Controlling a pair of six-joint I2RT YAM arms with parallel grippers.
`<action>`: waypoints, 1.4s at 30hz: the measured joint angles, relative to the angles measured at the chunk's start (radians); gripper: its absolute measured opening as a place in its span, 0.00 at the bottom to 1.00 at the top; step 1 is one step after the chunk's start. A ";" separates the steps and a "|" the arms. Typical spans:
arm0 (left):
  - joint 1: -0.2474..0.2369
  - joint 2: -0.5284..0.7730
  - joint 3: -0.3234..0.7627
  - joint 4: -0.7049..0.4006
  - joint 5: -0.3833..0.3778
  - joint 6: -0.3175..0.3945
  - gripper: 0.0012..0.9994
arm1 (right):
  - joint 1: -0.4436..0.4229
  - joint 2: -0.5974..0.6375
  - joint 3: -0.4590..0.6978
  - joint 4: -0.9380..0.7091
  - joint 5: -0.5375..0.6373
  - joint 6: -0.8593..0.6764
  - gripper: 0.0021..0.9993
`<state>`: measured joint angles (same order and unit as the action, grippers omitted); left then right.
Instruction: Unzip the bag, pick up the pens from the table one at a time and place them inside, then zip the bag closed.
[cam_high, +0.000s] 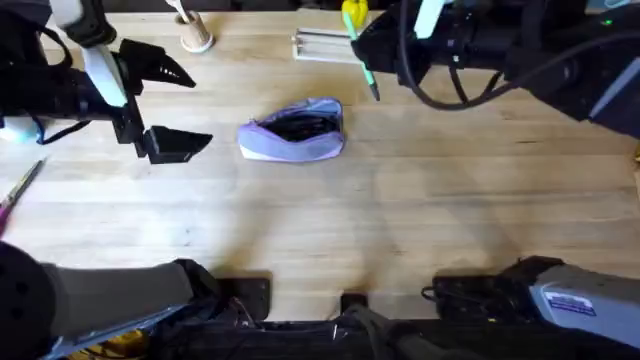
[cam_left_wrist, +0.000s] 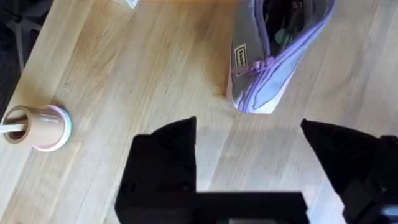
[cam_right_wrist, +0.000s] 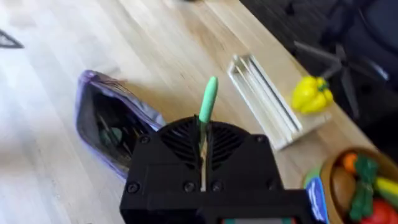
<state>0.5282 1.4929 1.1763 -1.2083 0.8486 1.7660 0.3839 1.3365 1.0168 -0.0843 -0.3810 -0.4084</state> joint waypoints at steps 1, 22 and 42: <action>0.000 0.000 0.000 0.000 0.000 0.000 0.99 | 0.013 0.007 0.000 0.019 -0.040 -0.046 0.03; 0.000 0.000 0.000 -0.001 0.000 0.000 0.99 | 0.215 0.267 0.000 0.178 -0.218 -0.424 0.03; 0.000 0.000 0.000 -0.001 0.000 0.000 0.99 | 0.215 0.432 0.003 0.117 -0.219 -0.438 0.03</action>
<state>0.5282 1.4929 1.1763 -1.2095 0.8482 1.7660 0.5991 1.7689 1.0199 0.0326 -0.5999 -0.8463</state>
